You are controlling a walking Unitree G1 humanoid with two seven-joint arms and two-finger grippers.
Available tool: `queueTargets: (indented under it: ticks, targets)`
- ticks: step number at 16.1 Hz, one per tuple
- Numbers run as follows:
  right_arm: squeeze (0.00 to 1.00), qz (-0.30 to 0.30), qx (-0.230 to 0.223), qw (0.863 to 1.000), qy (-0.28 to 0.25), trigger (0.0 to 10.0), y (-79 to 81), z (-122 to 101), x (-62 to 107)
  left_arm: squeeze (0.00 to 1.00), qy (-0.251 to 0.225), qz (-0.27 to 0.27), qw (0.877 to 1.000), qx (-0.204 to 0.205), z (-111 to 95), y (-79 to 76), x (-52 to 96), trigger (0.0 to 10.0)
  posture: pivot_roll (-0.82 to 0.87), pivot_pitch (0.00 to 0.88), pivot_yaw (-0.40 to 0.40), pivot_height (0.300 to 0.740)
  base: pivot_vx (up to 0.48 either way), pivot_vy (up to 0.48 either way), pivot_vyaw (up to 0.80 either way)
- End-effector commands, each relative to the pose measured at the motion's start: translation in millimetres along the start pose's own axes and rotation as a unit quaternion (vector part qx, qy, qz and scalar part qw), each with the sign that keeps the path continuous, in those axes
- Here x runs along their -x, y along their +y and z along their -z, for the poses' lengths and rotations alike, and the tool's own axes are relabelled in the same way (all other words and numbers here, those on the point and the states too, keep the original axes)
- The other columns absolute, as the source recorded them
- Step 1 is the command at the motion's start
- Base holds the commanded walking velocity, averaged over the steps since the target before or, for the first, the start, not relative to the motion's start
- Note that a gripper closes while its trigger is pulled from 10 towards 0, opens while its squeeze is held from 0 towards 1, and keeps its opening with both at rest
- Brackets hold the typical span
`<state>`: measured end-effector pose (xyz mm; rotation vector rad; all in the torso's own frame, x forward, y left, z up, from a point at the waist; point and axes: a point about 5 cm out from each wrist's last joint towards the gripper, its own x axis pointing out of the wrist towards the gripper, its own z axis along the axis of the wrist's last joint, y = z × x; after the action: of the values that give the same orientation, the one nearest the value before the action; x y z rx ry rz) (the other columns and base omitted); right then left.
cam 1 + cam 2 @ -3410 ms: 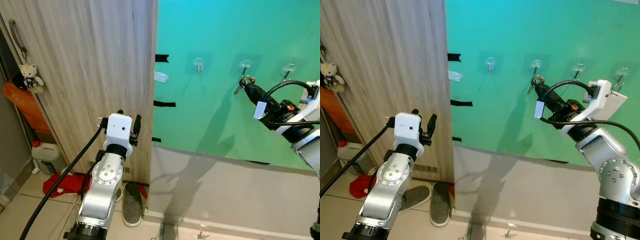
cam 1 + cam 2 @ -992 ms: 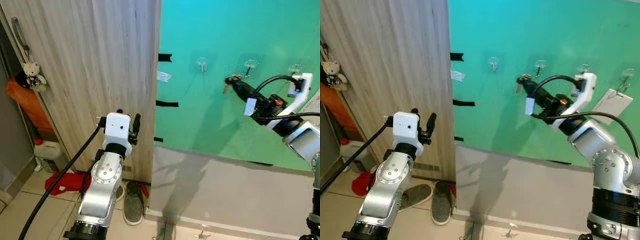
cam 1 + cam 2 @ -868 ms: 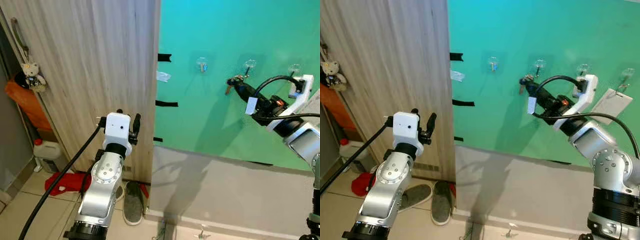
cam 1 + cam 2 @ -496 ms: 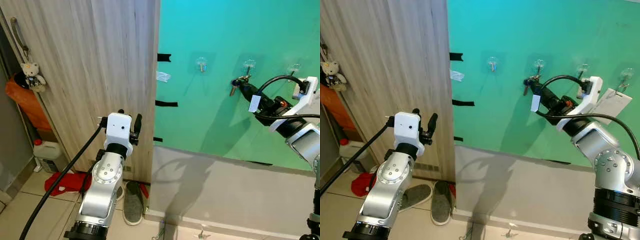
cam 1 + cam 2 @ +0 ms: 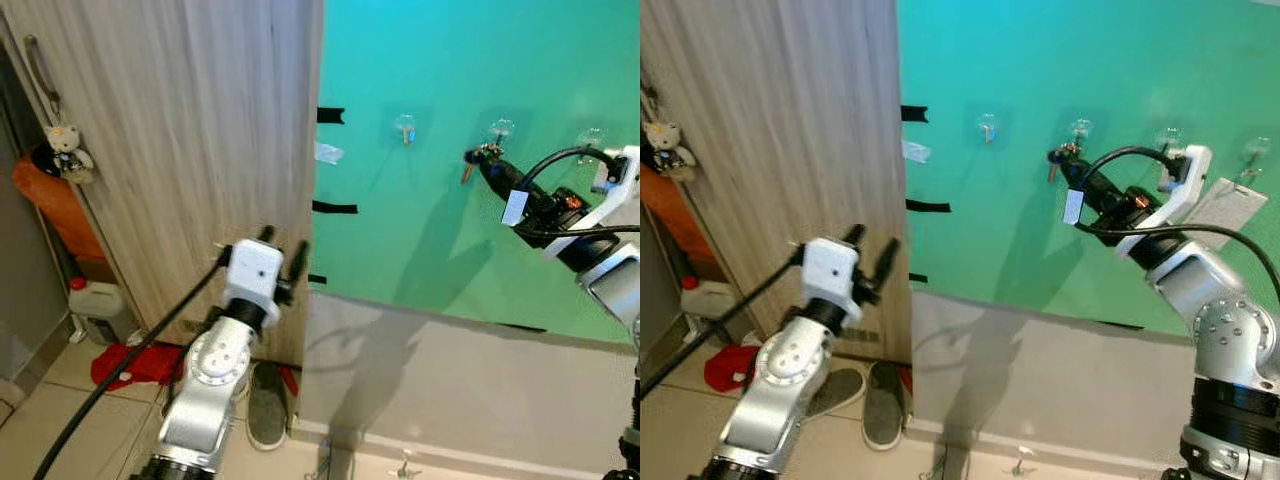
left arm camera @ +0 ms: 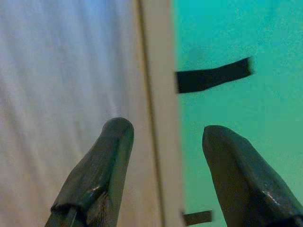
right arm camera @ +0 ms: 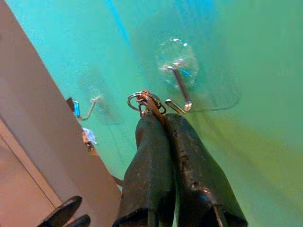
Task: Hang keys on a hook
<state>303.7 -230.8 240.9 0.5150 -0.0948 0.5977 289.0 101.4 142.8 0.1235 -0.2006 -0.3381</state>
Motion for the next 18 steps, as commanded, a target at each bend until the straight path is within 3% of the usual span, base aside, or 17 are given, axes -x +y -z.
queueTargets:
  ticks: [1,8,18]
  targets:
    - [0.00,-0.007,0.002,1.000,-0.009,0.0,2.7,-7.3,2.3,0.00,-0.013,0.026,0.999,0.017,-4.1,-9.2,-1.2,10.0,-0.08,0.000,-0.027,0.740,0.000,0.000,0.00]
    - [0.00,0.008,-0.011,1.000,-0.013,0.0,-4.1,-6.3,7.3,0.00,-0.023,0.055,0.998,0.030,-3.7,-16.2,0.3,10.0,-0.08,0.000,-0.026,0.740,0.000,0.000,0.00]
    - [0.00,0.036,-0.086,0.996,-0.013,0.0,-19.9,8.8,16.9,0.00,-0.018,0.064,0.997,0.034,-1.8,-17.9,2.1,10.0,-0.09,0.000,-0.025,0.740,0.000,0.000,0.00]
